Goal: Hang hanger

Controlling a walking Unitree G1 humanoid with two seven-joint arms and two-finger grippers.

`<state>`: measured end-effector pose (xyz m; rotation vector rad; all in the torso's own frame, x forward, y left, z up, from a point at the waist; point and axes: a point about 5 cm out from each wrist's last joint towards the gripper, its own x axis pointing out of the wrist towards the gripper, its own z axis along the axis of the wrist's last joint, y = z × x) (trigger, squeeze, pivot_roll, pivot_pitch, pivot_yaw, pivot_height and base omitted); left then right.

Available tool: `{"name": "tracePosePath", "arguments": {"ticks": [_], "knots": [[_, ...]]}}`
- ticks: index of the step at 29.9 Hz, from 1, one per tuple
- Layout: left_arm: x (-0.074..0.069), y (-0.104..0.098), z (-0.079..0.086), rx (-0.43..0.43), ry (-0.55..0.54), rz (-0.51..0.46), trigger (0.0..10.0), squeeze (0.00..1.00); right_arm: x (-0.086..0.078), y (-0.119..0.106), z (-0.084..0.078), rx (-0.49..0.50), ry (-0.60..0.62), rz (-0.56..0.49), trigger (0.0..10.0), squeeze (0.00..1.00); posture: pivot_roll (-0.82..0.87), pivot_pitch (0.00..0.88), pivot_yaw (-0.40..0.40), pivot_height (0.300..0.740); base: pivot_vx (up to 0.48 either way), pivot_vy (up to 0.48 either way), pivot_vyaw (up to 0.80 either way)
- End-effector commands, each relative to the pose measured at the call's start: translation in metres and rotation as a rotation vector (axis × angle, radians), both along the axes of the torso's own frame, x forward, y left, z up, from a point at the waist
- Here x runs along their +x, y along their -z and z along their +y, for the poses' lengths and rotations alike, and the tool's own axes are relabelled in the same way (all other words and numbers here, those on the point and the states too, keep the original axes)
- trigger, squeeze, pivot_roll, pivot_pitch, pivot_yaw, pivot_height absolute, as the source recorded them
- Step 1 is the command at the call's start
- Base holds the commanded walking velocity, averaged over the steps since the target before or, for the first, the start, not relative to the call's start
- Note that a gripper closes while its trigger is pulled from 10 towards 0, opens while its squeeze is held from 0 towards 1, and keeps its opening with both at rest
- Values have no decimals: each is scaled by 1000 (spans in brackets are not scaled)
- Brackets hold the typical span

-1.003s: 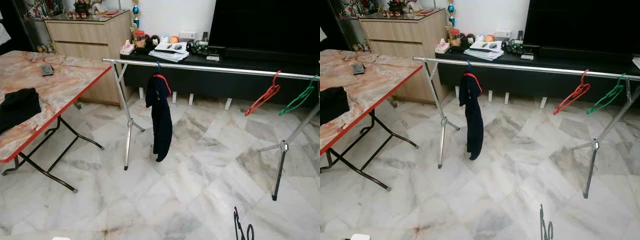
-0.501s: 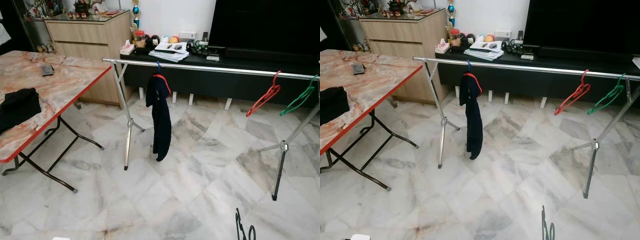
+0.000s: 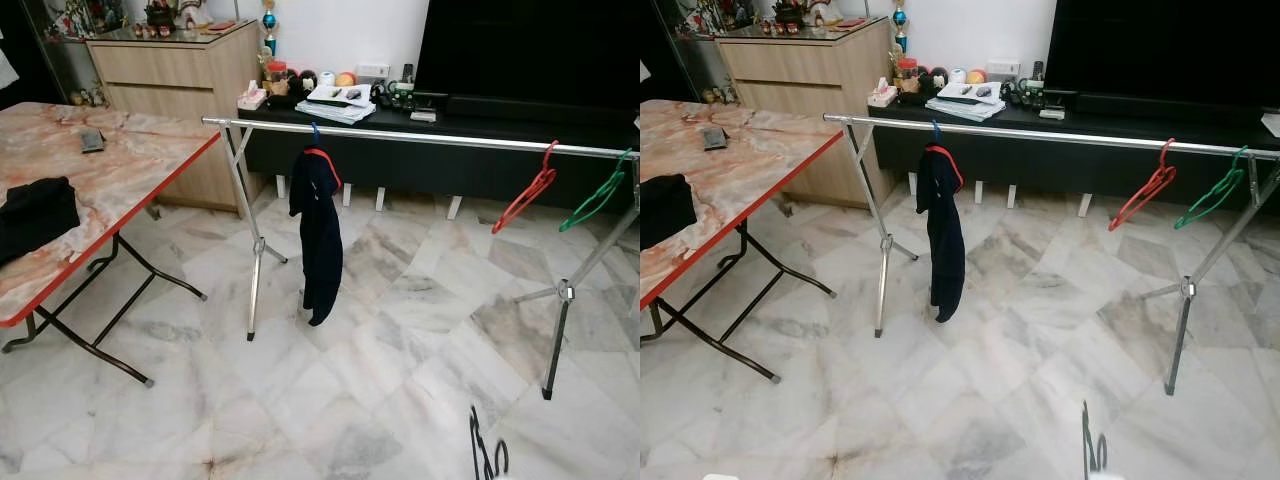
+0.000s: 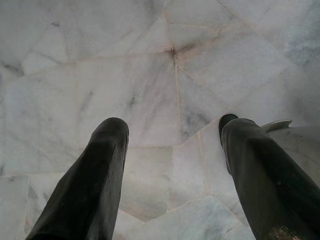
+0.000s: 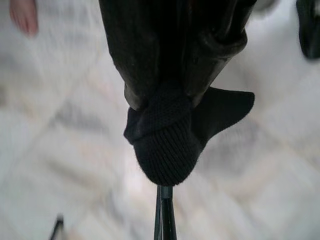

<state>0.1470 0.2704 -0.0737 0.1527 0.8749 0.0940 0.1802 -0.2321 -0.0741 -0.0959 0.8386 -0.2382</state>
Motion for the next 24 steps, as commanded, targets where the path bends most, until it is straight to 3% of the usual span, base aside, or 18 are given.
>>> {"name": "tracePosePath", "arguments": {"ticks": [1, 6, 10, 12, 13, 14, 17, 20, 22, 24], "knots": [[-6, 3, 0, 9, 7, 24, 10000, 0, 21, -11, 5, -7, -28, -90, 10000, 0, 50, 0, 24, 740, 0, 0, 0], [9, -5, 2, 22, 19, -30, 10000, 0, 63, -37, 17, -10, -76, -227, 10000, 0, 56, 0, 23, 740, 0, 0, 0], [31, -15, 0, 19, 42, -109, 10000, 0, 75, -43, 25, -35, -160, -237, 10000, 0, 58, 0, 21, 740, 0, 0, 0], [35, -17, -1, 19, 50, -123, 10000, 0, 76, -44, 26, -42, -176, -234, 10000, 0, 58, 0, 21, 740, 0, 0, 0], [57, -29, -8, 6, 113, -208, 10000, 0, 87, -51, 31, -75, -264, -229, 10000, 0, 62, 0, 19, 740, 0, 0, 0], [57, -29, -8, 6, 113, -208, 10000, 0, 87, -51, 31, -75, -264, -229, 10000, 0, 62, 0, 19, 740, 0, 0, 0], [84, -46, -30, -15, 372, -282, 10000, 0, 113, -73, 40, -94, -409, -290, 10000, 0, 65, 0, 18, 740, 0, 0, 0], [95, -54, -40, -22, 490, -310, 10000, 0, 130, -91, 47, -79, -529, -347, 10000, 0, 66, 0, 13, 740, 0, 0, 0], [105, -64, -46, -18, 592, -333, 10000, 0, 144, -111, 53, -91, -675, -399, 10000, 0, 67, 3, 9, 740, 0, 0, 0], [110, -69, -48, -25, 623, -348, 10000, 0, 150, -119, 56, -95, -735, -416, 10000, 0, 67, 5, 6, 740, 0, 0, 0]]}}
